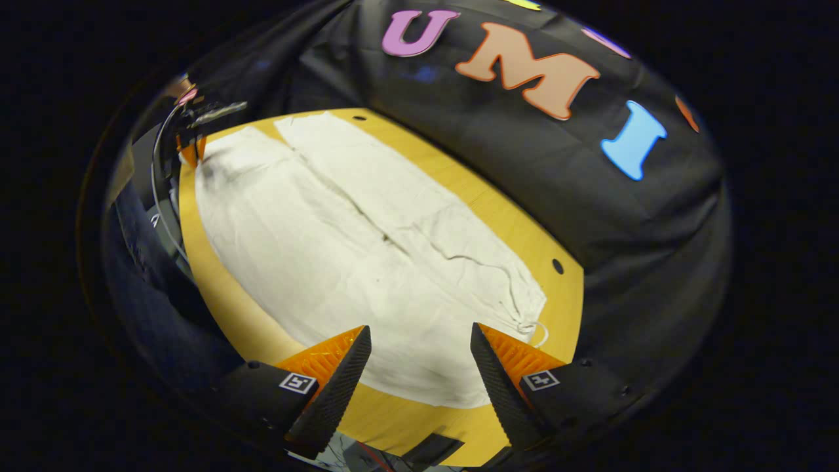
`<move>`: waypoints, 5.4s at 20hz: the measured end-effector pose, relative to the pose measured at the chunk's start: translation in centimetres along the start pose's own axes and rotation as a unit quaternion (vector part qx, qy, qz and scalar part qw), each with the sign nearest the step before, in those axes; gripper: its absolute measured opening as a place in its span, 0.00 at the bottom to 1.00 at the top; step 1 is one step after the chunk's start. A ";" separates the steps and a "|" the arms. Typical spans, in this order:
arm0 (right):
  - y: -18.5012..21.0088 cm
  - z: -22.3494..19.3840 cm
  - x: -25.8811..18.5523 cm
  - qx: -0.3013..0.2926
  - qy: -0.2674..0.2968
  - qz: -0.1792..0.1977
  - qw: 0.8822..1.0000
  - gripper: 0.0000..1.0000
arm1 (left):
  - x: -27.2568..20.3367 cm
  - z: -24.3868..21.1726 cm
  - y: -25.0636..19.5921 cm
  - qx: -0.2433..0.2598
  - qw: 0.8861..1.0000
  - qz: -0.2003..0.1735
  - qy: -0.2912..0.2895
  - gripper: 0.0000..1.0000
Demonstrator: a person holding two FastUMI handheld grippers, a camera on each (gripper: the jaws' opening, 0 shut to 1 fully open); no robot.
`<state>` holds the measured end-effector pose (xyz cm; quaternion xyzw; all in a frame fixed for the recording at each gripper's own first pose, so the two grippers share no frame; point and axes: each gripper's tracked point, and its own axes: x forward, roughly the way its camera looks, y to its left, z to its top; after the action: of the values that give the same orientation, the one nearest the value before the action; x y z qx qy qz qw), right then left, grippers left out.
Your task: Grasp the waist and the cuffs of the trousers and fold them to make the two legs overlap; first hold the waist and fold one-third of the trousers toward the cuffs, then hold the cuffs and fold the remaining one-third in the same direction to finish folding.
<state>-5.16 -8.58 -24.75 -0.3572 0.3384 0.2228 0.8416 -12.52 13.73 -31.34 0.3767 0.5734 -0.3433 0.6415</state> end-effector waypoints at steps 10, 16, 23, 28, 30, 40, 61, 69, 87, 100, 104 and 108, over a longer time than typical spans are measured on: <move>3.1 -7.5 3.6 -0.126 0.122 0.144 0.974 0.98 | 0.2 0.0 0.0 -0.029 0.999 0.011 0.009 0.00; 3.7 -9.0 4.2 -0.144 0.148 0.184 0.961 0.94 | 0.2 0.0 0.0 -0.030 0.999 0.014 0.016 0.00; 4.1 -9.1 4.6 -0.117 0.212 0.213 0.947 0.67 | 0.3 0.1 0.1 -0.040 0.999 0.002 0.020 0.00; 3.1 -8.6 5.4 -0.104 0.216 0.183 0.953 0.22 | 0.2 0.1 0.0 -0.047 0.999 0.001 0.017 0.00; 2.9 -8.5 5.3 -0.104 0.218 0.176 0.954 0.11 | 0.2 0.0 0.0 -0.039 0.999 0.000 0.019 0.00; 0.7 -6.2 4.2 -0.039 0.211 0.051 0.975 0.02 | -2.7 1.4 3.9 -0.006 0.998 0.049 0.029 0.00; -19.4 13.4 18.1 0.252 0.025 -0.168 0.953 0.03 | -9.2 23.2 38.6 -0.134 0.895 0.377 -0.198 0.00; -17.9 14.3 23.5 0.308 0.004 -0.097 0.947 0.61 | -4.5 27.9 39.5 -0.217 0.860 0.343 -0.310 0.68; -23.2 -8.7 5.6 0.451 0.054 -0.225 0.862 0.98 | -15.5 29.0 31.7 -0.334 0.742 0.324 -0.484 0.97; -20.2 -7.0 13.1 0.555 0.023 -0.098 0.826 0.96 | -14.6 27.8 27.4 -0.365 0.740 0.343 -0.448 0.97; -19.9 -5.9 14.2 0.623 0.001 -0.057 0.780 0.92 | -14.8 28.7 26.6 -0.361 0.739 0.347 -0.449 0.98; -20.5 -5.9 14.6 0.670 -0.021 -0.054 0.740 0.54 | -15.3 30.3 25.8 -0.345 0.742 0.356 -0.451 0.97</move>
<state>14.85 -24.27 -29.22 0.2854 0.3633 -0.0995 0.8813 22.84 -0.28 -12.01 0.1075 0.1208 0.0010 0.9868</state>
